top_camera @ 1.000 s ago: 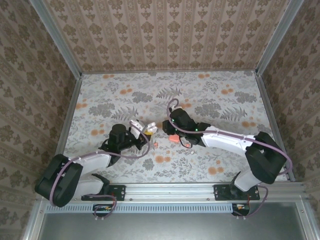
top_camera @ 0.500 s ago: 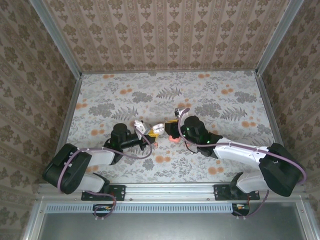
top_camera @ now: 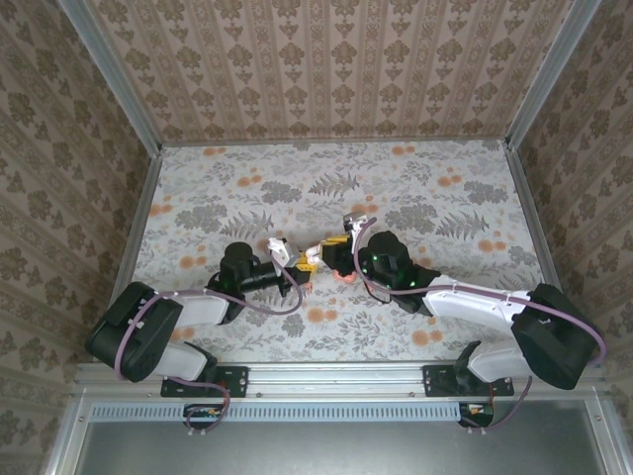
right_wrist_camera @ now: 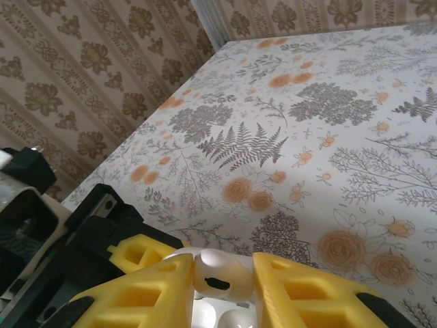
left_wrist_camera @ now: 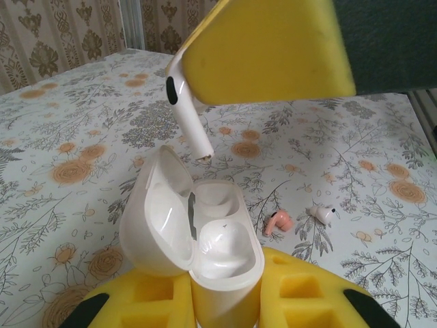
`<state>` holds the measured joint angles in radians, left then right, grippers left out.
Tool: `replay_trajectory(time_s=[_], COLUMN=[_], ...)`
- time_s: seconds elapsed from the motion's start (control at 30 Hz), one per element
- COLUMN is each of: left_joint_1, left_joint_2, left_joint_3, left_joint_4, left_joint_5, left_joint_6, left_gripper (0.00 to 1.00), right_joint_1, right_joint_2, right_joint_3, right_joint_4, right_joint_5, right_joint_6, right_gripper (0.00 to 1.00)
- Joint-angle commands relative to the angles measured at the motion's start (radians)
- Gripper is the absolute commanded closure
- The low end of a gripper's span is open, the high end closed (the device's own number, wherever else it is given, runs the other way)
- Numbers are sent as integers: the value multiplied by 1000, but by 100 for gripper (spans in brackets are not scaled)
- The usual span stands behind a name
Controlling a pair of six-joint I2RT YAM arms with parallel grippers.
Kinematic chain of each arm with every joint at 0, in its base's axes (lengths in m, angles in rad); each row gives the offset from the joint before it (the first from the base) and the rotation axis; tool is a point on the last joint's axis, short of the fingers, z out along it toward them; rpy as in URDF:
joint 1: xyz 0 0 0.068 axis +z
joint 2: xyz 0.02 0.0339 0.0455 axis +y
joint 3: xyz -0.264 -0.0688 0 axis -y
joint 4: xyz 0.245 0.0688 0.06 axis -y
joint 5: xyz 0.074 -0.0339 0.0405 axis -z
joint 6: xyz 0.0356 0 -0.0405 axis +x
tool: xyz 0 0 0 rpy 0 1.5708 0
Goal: Insert the wireless bluetooth earbuds into the charging case
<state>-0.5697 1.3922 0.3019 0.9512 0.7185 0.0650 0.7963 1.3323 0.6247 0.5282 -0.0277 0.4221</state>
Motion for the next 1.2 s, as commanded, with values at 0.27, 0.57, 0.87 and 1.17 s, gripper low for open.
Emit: replay_trajectory(time_s=[0.27,0.57,0.87,1.17], left_joint_1=[-9,-9,-9,-10], left_joint_2=[-19,-28,-51,-71], left_joint_3=[31,37,40,39], left_joint_4=[41,42,39,4], left_joint_5=[22,21,29,21], left_joint_6=[2,-18,-32,-14], left_gripper=[90,90,90,90], right_joint_1=[36,53,55,58], right_joint_2=[8,44,87,73], right_joint_3=[-2,12,15,18], right_joint_4=[33,30,42,38], right_joint_5=[-42,-41,-27,-28], right_joint_6=[-47,-73,-74,-86], right_gripper=[71,71,71,72])
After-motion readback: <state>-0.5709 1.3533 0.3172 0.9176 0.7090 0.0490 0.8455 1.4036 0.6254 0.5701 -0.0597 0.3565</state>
